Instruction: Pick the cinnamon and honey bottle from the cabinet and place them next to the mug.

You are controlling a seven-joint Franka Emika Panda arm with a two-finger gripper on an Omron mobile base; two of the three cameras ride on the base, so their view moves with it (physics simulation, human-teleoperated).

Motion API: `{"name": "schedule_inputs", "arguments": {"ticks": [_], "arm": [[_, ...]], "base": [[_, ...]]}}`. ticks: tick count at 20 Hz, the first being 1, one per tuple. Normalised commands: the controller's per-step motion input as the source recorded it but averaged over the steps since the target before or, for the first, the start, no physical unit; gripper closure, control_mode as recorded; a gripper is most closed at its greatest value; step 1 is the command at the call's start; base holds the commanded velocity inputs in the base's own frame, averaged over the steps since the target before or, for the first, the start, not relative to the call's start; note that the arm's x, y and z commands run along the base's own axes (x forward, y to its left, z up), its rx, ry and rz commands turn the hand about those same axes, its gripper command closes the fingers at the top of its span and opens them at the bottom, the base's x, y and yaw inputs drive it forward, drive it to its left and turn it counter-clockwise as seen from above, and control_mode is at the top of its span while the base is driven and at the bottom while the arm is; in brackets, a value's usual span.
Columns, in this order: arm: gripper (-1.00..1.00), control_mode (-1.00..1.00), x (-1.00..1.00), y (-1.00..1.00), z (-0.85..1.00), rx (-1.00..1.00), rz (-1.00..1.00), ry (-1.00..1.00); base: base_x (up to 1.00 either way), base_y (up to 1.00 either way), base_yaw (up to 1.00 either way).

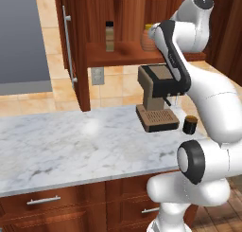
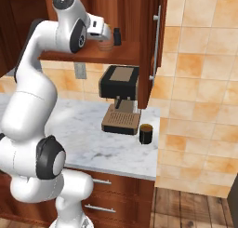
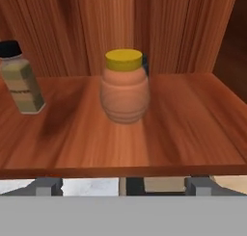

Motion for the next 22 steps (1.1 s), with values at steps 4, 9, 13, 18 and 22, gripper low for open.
{"name": "schedule_inputs", "arguments": {"ticks": [4,9,13,18,22], "arm": [[-1.0,-1.0,0.62,0.0,0.0,0.0,0.0,0.0],[-1.0,-1.0,0.22,0.0,0.05,0.0,0.0,-0.02],[-1.0,-1.0,0.04,0.0,0.13,0.0,0.0,-0.01],[-1.0,-1.0,0.25,0.0,0.03,0.0,0.0,0.0],[-1.0,-1.0,0.46,0.0,0.0,0.0,0.0,0.0]], "base": [[0.0,0.0,0.0],[0.0,0.0,0.0],[0.0,0.0,0.0],[0.0,0.0,0.0],[0.0,0.0,0.0]]}}
